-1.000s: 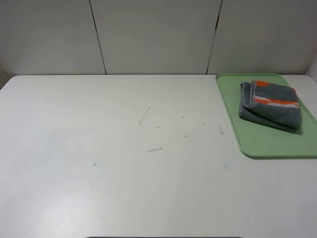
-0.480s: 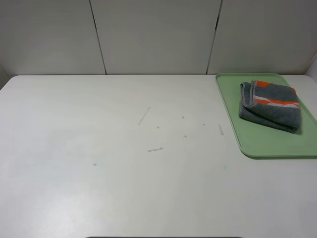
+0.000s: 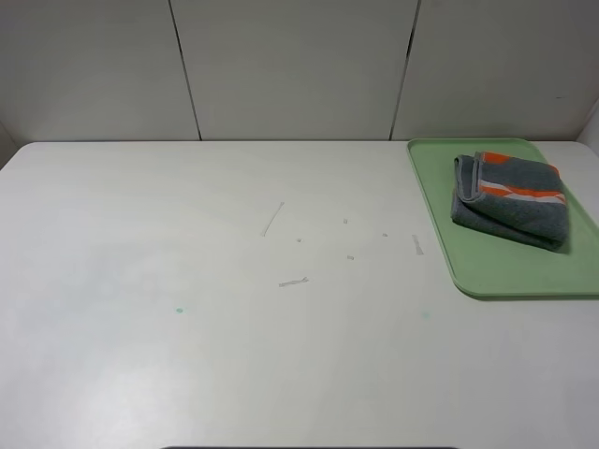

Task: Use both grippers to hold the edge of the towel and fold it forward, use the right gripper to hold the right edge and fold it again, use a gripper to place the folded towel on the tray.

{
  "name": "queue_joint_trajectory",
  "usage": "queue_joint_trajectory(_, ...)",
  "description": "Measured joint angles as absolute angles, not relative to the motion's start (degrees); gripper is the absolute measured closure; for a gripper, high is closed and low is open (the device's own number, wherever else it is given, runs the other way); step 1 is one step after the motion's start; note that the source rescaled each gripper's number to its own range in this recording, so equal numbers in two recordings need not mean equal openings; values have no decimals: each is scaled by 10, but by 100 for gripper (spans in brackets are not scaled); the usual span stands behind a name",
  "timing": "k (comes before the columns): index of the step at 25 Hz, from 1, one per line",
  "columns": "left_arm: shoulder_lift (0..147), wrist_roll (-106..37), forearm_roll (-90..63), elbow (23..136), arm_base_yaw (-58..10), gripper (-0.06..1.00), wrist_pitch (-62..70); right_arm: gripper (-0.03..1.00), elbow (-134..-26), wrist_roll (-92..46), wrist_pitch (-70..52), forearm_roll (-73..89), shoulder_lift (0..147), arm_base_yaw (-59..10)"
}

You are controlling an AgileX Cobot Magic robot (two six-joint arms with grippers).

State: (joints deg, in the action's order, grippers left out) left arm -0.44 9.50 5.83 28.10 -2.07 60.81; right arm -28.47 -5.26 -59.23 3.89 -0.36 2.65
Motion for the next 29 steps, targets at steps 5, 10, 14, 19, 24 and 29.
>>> queue_joint_trajectory(5, -4, 95, 58, 281, -21, -4, 608, -3, -285, -53, -592, 39, -4, 26)
queue_joint_trajectory(10, -4, 95, 58, 281, -21, -4, 608, -3, -285, -53, -592, 39, -4, 26)
queue_joint_trajectory(14, -4, 95, 58, 281, -21, -4, 608, -3, -285, -53, -592, 39, -4, 26)
queue_joint_trajectory(19, -4, 95, 58, 281, -21, -4, 608, -3, -285, -52, -592, 39, -4, 26)
queue_joint_trajectory(24, -4, 95, 58, 281, -21, -4, 608, -3, -285, -51, -592, 39, -4, 26)
queue_joint_trajectory(29, -4, 95, 58, 281, -21, -4, 608, -3, -285, -51, -592, 39, -4, 26)
